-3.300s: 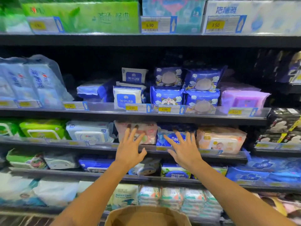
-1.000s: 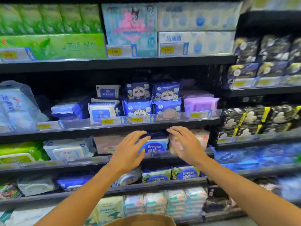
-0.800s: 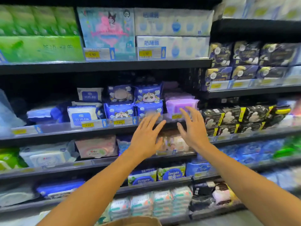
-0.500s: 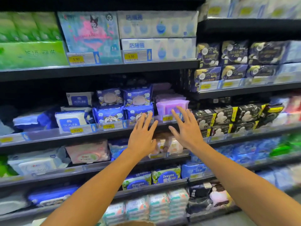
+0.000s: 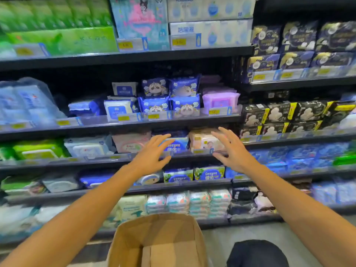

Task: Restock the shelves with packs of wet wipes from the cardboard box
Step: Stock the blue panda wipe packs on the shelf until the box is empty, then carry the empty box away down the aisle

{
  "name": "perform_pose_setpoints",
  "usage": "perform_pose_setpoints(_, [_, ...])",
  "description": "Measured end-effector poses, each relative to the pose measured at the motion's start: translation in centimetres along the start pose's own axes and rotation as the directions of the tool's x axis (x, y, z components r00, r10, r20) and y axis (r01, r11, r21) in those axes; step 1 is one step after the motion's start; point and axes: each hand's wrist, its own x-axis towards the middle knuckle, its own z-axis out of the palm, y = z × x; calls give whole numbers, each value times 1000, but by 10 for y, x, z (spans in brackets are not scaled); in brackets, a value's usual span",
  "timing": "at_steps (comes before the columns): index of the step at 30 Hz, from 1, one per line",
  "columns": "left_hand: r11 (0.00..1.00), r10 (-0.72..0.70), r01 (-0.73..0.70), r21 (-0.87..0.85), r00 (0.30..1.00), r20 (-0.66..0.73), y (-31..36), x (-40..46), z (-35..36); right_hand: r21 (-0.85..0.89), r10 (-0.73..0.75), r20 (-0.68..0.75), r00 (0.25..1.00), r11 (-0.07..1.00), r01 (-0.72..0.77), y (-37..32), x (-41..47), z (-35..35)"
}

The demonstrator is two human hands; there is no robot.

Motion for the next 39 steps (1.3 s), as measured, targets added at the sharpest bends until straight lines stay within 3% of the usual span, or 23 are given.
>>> perform_pose_setpoints(2, [1000,-23,23,-7,998,51,-7,-53,13,24,-44,62,997,999,42,-10,-29,19])
perform_pose_setpoints(7, [961,-268,274,-17,948,174,-11,-172,63,126,14,304,953,990,-54,-37,-96,83])
perform_pose_setpoints(10, [912,-389,410,-31,884,260,-5,-229,96,184,-29,390,920,982,-47,-53,-131,124])
perform_pose_setpoints(14, [881,-444,474,-8,830,339,0,-291,138,174,50,532,845,970,-167,-73,-170,164])
perform_pose_setpoints(18, [810,-525,586,14,715,461,-3,-337,177,162,69,613,787,964,-211,-80,-216,196])
perform_pose_setpoints(21, [764,-528,646,-1,625,575,-2,-363,201,144,129,703,699,937,-318,-80,-250,209])
perform_pose_setpoints(24, [685,-570,729,-1,536,623,-2,-379,212,114,159,735,659,929,-352,-74,-269,226])
perform_pose_setpoints(30, [615,-569,788,-30,469,676,-8,-397,226,88,257,788,559,852,-516,-69,-274,257])
perform_pose_setpoints(33, [497,-631,867,-24,380,676,-21,-401,243,91,316,776,546,801,-592,-59,-273,282])
perform_pose_setpoints(35, [435,-599,899,-44,325,732,-22,-409,256,127,295,807,512,759,-638,-58,-272,296])
perform_pose_setpoints(37, [450,-502,890,-74,320,803,-24,-416,265,142,290,836,466,707,-693,-56,-272,305])
perform_pose_setpoints(39, [411,-445,894,-177,366,817,-28,-415,269,173,290,843,452,651,-740,-51,-278,316])
